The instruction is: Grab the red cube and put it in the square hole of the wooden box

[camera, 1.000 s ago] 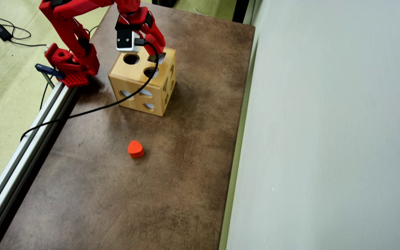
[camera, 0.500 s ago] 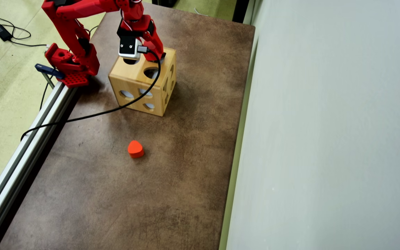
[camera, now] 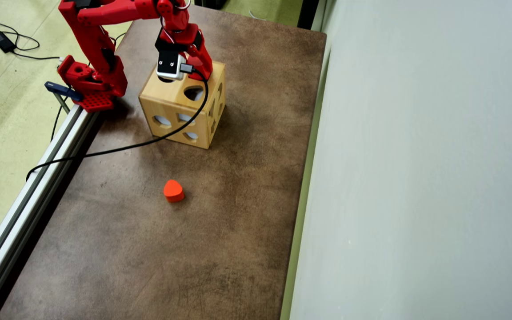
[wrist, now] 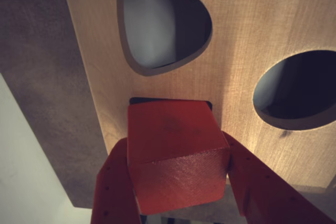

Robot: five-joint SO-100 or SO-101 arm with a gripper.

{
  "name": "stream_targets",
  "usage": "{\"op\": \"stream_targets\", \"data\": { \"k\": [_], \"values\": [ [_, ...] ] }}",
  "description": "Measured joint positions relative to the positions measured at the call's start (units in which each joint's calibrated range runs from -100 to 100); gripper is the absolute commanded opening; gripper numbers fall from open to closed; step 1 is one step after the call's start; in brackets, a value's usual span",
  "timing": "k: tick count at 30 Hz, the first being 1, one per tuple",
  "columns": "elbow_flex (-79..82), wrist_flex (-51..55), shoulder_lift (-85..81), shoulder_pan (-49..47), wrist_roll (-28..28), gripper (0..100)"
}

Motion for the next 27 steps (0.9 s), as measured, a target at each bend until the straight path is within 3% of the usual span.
{"op": "stream_targets", "data": {
  "k": [27],
  "values": [
    [-0.5,3.7,1.3,2.8,0.2,1]
  ]
}}
